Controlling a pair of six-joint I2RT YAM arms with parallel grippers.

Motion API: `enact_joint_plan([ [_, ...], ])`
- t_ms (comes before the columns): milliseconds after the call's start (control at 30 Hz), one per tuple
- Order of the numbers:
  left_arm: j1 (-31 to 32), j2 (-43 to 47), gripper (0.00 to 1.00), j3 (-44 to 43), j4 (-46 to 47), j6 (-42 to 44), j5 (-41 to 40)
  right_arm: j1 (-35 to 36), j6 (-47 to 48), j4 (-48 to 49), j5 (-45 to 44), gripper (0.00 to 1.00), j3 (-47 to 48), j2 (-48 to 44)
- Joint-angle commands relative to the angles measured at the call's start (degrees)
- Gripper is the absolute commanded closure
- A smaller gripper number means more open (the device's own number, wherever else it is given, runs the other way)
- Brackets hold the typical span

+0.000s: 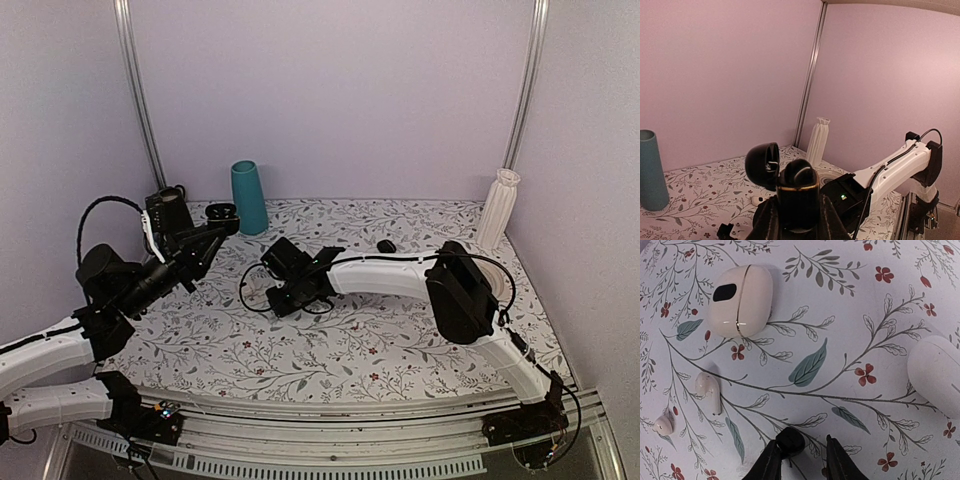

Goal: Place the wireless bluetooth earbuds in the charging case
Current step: Move the right earbud to the center of the board.

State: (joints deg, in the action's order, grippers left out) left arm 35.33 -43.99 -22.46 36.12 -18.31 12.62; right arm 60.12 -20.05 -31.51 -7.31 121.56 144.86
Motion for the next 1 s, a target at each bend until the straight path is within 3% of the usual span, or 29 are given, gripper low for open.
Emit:
enact_joint_plan([
  [0, -0.8, 0.0, 1.0, -1.1, 1.1, -0.4, 0.2, 0.3, 0.8, 1.6, -1.3, 0.68, 1.0, 1.2],
  [700, -0.8, 0.1, 1.0, -1.6, 0.2, -0.2, 0.1, 0.7, 1.8, 4.7, -1.7, 0.68, 0.1, 3.2],
  [967, -0.8, 0.1, 1.0, -1.6, 0.1, -0.1, -0.5, 1.7, 3.2, 3.8, -2.6, 0.73, -0.8, 3.0],
])
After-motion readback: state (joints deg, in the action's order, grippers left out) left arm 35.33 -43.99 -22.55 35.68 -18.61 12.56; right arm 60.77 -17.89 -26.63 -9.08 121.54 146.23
